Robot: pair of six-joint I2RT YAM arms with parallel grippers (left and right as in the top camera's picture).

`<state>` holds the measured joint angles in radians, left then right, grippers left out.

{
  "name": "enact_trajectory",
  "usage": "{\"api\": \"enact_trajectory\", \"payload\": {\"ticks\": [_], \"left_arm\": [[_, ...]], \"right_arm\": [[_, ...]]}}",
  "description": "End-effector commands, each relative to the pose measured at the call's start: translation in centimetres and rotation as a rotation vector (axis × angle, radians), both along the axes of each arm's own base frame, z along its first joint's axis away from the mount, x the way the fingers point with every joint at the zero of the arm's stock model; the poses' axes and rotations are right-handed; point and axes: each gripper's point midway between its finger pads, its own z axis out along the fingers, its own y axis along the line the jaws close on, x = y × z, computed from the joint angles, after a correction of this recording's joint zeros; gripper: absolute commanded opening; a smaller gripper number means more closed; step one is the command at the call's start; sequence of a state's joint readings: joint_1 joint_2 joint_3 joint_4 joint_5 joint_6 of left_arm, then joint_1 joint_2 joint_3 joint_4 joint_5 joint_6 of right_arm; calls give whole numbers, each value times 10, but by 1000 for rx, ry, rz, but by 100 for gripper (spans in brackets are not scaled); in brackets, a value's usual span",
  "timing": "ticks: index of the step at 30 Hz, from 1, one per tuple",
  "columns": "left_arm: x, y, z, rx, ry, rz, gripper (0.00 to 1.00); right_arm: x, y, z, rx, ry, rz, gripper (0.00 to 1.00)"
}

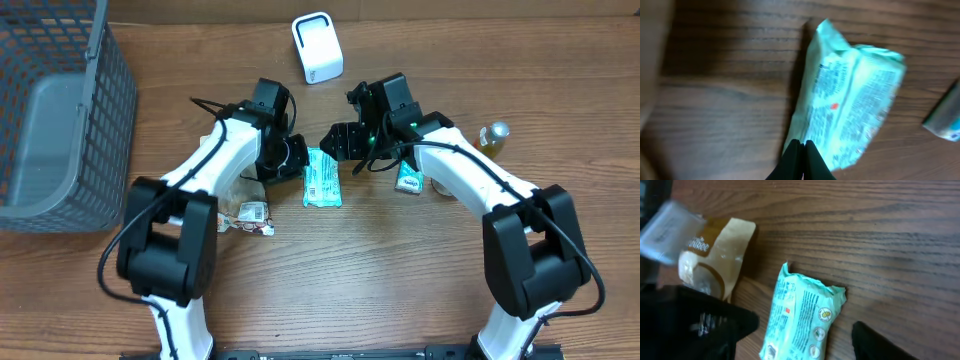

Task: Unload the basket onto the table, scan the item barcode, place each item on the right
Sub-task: 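Move the left gripper right toward the mint-green bar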

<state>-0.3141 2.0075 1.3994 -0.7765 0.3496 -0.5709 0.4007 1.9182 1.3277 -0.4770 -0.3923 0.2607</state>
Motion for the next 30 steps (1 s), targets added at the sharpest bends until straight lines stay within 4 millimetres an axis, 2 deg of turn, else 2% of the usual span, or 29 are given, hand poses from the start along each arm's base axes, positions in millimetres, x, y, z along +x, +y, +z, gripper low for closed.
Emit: {"api": "enact_trajectory", "payload": {"ticks": [1,9,13,18,25,30], "left_arm": [[-4,-11,-15,-57,41,-26,4],[-1,-9,-22,-44,33,-30,4],[1,-5,-24,-11,12,-54,4],[2,-3,-25,4,-3,-76,4],[2,-5,-25,6,-8,-80,4],[1,-6,-25,18,-12,-86,5]], "right_arm": [[6,3,-9,9,6,6,62],[12,5,-32,5,20,3,61],[11,6,-46,9,55,-12,53],[8,5,-54,10,100,-42,51],[0,12,-54,56,147,-27,49],[-4,12,-55,61,183,-49,43]]}}
